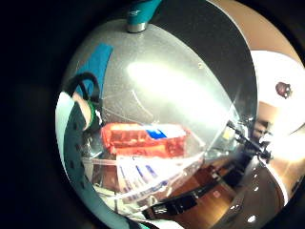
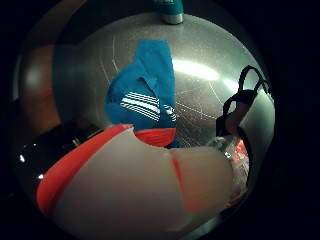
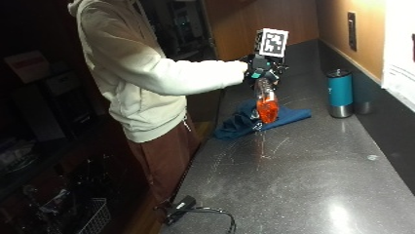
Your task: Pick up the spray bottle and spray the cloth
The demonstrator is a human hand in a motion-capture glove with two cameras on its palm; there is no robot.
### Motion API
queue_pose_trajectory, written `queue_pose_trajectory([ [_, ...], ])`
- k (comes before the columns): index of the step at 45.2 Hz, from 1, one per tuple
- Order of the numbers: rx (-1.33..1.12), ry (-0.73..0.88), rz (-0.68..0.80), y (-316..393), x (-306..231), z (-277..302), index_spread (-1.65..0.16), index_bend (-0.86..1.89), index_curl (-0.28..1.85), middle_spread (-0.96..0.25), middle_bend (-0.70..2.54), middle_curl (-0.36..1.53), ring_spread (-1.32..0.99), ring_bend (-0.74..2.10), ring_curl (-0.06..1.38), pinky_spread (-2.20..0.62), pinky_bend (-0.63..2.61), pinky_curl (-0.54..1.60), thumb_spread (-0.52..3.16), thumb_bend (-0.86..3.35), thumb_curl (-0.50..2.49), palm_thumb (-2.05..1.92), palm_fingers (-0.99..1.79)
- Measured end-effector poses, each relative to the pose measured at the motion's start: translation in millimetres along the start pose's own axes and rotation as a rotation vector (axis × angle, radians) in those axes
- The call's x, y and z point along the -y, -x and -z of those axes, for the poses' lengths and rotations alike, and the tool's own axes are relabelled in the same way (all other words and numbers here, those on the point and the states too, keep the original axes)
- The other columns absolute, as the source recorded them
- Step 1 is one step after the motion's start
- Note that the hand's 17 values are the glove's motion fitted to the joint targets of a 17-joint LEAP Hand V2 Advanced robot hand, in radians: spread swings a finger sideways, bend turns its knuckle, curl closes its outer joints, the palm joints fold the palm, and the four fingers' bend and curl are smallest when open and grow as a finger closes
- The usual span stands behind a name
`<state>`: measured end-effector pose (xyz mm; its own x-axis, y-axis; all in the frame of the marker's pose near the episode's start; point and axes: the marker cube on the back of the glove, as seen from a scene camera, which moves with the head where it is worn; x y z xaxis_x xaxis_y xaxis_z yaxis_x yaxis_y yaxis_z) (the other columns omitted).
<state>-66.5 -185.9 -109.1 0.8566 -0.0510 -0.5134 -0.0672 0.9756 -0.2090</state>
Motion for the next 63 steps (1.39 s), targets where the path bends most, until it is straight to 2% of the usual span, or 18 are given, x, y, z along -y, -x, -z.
queue_pose_trajectory([
  [8,-0.054,0.03,0.021,33.0,-5.2,1.6,-0.18,0.4,0.52,-0.14,0.51,0.48,-0.21,0.39,0.41,-0.26,0.3,0.38,0.09,-0.03,0.73,0.98,1.35],
  [15,-0.018,0.04,0.0,58.5,-3.5,-19.1,-0.18,0.41,0.52,-0.14,0.51,0.48,-0.21,0.4,0.41,-0.26,0.31,0.38,0.09,-0.03,0.74,0.98,1.35],
  [23,0.014,0.048,0.006,58.0,-7.6,-34.9,-0.18,0.41,0.52,-0.14,0.51,0.47,-0.21,0.4,0.41,-0.26,0.31,0.38,0.09,-0.04,0.75,0.98,1.35],
  [32,-0.005,0.021,-0.052,64.9,-13.2,-20.8,-0.18,0.41,0.52,-0.14,0.51,0.47,-0.2,0.4,0.41,-0.26,0.31,0.38,0.08,-0.04,0.75,0.98,1.35],
  [41,-0.012,0.02,0.0,60.6,-18.9,-21.5,-0.19,0.41,0.52,-0.14,0.51,0.47,-0.2,0.4,0.42,-0.27,0.32,0.38,0.08,-0.04,0.75,0.97,1.35],
  [44,-0.008,0.023,-0.061,66.8,-14.4,-25.2,-0.19,0.41,0.52,-0.14,0.51,0.47,-0.2,0.4,0.42,-0.27,0.32,0.38,0.08,-0.04,0.75,0.97,1.35],
  [48,0.003,0.009,-0.329,57.2,-7.9,-25.4,-0.19,0.41,0.52,-0.14,0.51,0.47,-0.2,0.4,0.42,-0.27,0.32,0.38,0.08,-0.04,0.75,0.97,1.35],
  [49,0.004,0.002,-0.359,54.7,-8.2,-24.3,-0.19,0.41,0.52,-0.14,0.51,0.47,-0.2,0.4,0.42,-0.27,0.32,0.38,0.08,-0.04,0.75,0.97,1.35],
  [58,0.094,-0.137,-0.107,69.4,-26.7,8.7,-0.19,0.41,0.52,-0.14,0.51,0.47,-0.2,0.4,0.42,-0.27,0.32,0.38,0.08,-0.04,0.76,0.97,1.35],
  [63,0.319,-0.257,-0.001,83.3,-33.1,35.6,-0.19,0.41,0.52,-0.14,0.51,0.47,-0.2,0.4,0.42,-0.27,0.32,0.38,0.08,-0.04,0.76,0.97,1.35],
])
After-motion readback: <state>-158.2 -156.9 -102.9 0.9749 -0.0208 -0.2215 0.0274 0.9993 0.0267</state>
